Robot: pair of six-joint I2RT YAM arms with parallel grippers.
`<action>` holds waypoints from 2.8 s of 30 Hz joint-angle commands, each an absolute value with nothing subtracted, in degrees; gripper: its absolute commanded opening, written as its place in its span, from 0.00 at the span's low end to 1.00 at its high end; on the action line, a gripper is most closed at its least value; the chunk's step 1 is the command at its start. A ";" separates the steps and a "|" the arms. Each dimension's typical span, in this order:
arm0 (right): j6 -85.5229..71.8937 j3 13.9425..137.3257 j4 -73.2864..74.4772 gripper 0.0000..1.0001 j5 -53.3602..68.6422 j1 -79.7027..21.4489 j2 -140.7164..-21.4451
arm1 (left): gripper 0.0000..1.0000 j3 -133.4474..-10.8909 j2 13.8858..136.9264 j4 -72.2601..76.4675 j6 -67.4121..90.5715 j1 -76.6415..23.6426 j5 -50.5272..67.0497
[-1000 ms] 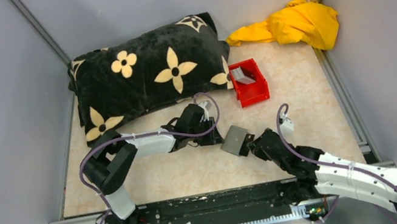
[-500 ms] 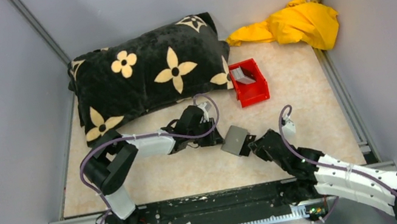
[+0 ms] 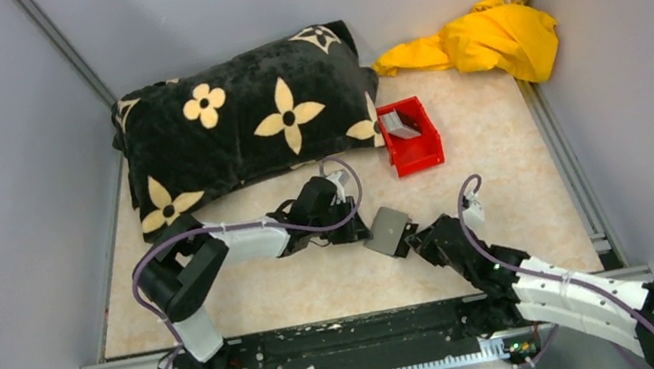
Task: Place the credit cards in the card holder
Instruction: Open the card holder at the center of the board.
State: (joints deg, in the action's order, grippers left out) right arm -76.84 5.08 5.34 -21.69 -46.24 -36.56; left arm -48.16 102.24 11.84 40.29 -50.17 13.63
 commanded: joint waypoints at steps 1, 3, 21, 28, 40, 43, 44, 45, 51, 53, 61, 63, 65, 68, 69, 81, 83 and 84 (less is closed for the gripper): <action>-77.51 3.40 0.41 0.00 -19.94 -45.41 -38.32 | 0.31 -46.01 102.65 9.33 40.13 -51.02 14.22; -77.01 3.18 -0.89 0.00 -19.68 -45.19 -39.06 | 0.31 -45.72 102.43 9.29 40.11 -51.10 14.08; -67.91 6.67 -15.35 0.00 -19.06 -44.65 -47.09 | 0.32 -43.25 96.83 5.19 39.40 -50.77 7.00; -64.48 10.36 -18.77 0.00 -16.94 -44.48 -51.47 | 0.39 -38.24 88.26 4.10 42.93 -48.99 -2.99; -60.17 16.55 -25.13 0.00 -11.89 -44.47 -61.13 | 0.34 -35.91 88.42 3.48 43.57 -47.37 -3.50; -59.13 18.40 -24.98 0.00 -11.29 -44.48 -62.09 | 0.32 -35.93 89.44 3.49 43.50 -47.32 -2.90; -58.98 18.83 -25.42 0.00 -10.91 -44.48 -62.68 | 0.30 -35.93 89.93 3.62 43.51 -47.37 -2.49; -58.92 19.17 -26.00 0.00 -10.56 -44.54 -63.36 | 0.28 -35.87 90.32 3.84 43.51 -47.36 -1.76; -58.88 21.07 -29.38 0.00 -8.70 -45.53 -68.00 | 0.19 -35.44 92.73 4.62 43.65 -47.37 -0.06; -58.81 21.83 -29.94 0.00 -8.64 -46.29 -69.33 | 0.18 -35.08 93.21 4.66 43.70 -47.36 0.07; -58.09 24.61 -31.96 0.00 -8.28 -48.97 -73.25 | 0.16 -33.47 94.92 6.20 44.08 -47.35 0.87; -57.49 25.74 -31.63 0.00 -8.48 -49.81 -73.93 | 0.16 -33.24 95.53 6.91 44.15 -47.35 1.04; -57.11 26.56 -31.18 0.00 -8.60 -50.32 -74.80 | 0.16 -33.06 96.06 7.58 44.29 -47.36 1.42; -57.09 26.56 -31.45 0.00 -8.74 -50.50 -76.25 | 0.16 -33.22 96.76 7.97 44.22 -47.37 1.80; -57.05 26.46 -31.27 0.00 -8.90 -50.53 -76.69 | 0.16 -33.22 96.88 8.04 44.17 -47.36 1.84; -54.92 28.09 -33.27 0.00 -7.24 -51.50 -85.47 | 0.17 -33.38 97.45 4.53 43.39 -47.37 0.89; -54.56 28.74 -33.43 0.00 -7.06 -51.89 -86.70 | 0.17 -33.06 96.62 3.18 43.50 -47.37 0.22; -54.35 29.09 -33.48 0.00 -6.99 -52.06 -87.33 | 0.17 -32.93 96.20 2.18 43.58 -47.36 -0.30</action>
State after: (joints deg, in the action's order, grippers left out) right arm -54.87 26.41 -31.38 -12.16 -49.34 -84.20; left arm -35.94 93.36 15.62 45.47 -46.74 2.44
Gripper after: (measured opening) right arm 0.007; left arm 0.161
